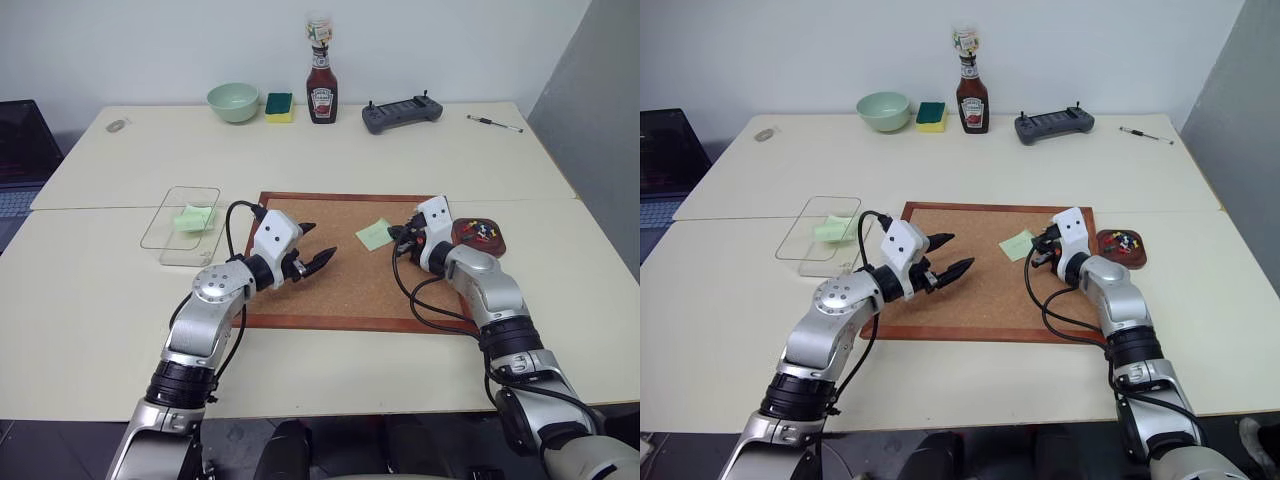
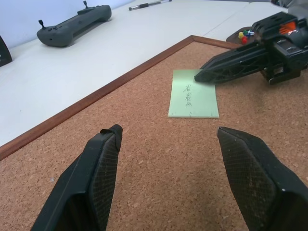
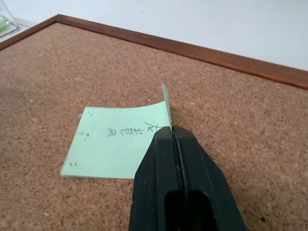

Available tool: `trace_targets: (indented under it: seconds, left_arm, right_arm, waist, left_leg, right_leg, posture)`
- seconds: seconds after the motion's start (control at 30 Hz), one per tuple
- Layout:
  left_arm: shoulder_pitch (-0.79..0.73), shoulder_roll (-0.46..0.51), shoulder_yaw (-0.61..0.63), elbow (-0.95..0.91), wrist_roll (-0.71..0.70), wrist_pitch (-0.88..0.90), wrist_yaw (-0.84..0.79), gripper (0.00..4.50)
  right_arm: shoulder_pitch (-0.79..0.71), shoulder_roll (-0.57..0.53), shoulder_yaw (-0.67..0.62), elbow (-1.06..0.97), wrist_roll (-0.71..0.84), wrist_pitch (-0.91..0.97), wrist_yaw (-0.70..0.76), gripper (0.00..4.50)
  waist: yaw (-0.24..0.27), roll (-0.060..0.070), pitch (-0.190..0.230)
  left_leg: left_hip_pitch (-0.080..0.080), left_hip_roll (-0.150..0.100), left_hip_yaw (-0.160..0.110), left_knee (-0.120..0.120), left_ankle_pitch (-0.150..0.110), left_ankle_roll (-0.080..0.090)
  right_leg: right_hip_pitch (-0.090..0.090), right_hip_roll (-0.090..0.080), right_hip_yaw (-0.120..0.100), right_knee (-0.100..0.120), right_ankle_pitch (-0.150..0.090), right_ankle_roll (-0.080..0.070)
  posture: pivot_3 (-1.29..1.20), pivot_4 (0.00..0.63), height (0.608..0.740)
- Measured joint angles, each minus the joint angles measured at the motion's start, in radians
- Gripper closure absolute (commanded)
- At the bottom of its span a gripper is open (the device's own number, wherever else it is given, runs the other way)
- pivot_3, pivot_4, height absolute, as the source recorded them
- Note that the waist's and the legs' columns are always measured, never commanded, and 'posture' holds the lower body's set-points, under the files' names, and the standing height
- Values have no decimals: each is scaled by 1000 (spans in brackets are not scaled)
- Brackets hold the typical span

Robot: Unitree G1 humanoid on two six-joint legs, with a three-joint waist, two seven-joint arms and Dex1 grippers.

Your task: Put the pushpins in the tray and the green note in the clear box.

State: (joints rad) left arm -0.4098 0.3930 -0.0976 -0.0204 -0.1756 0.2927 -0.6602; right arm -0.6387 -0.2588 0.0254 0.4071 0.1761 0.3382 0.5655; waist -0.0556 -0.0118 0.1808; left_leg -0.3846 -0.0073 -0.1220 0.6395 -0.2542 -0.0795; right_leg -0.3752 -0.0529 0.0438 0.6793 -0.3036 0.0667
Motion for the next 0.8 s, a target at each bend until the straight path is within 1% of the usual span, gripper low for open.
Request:
trace_targets:
  seconds: [0.17,0.43,0.53,0.63,0.67,0.73,0.8]
  left_arm:
    - [-22,-1,4,30,-2,-3,-1,1160]
    - [-104,-16,27,126,-58,29,-35,1160]
    - [-140,-27,27,186,-75,43,-63,1160]
    - [-170,-23,25,228,-96,64,-125,1160]
    - [-177,-21,23,236,-99,68,-145,891]
    - [-199,-11,13,275,-93,57,-183,642]
    - [-218,1,5,319,-79,33,-206,224]
  right_arm:
    - [4,-1,2,-14,2,-24,22,4490]
    - [32,-13,10,-102,37,-45,139,4490]
    - [38,-15,18,-128,44,-47,170,4490]
    - [39,-14,18,-137,46,-48,181,4490]
    - [40,-14,18,-139,46,-48,182,4500]
    - [40,-11,19,-146,46,-48,183,4500]
    - [40,-10,19,-152,46,-48,185,4500]
  waist:
    - [0,0,0]
    - [0,0,0]
    - [-1,0,0]
    - [-1,0,0]
    - [-1,0,0]
    - [-1,0,0]
    - [-1,0,0]
  left_leg:
    - [0,0,0,0,0,0]
    - [0,0,0,0,0,0]
    - [0,0,0,0,0,0]
    - [0,0,0,0,0,0]
    - [0,0,0,0,0,0]
    - [0,0,0,0,0,0]
    - [0,0,0,0,0,0]
  right_leg:
    - [0,0,0,0,0,0]
    - [0,0,0,0,0,0]
    - [0,0,0,0,0,0]
    - [0,0,0,0,0,0]
    - [0,0,0,0,0,0]
    - [0,0,0,0,0,0]
    - [-1,0,0,0,0,0]
  posture:
    - [0,150,740]
    - [0,150,740]
    - [0,150,740]
    - [0,150,740]
    - [0,150,740]
    - [0,150,740]
    - [0,150,740]
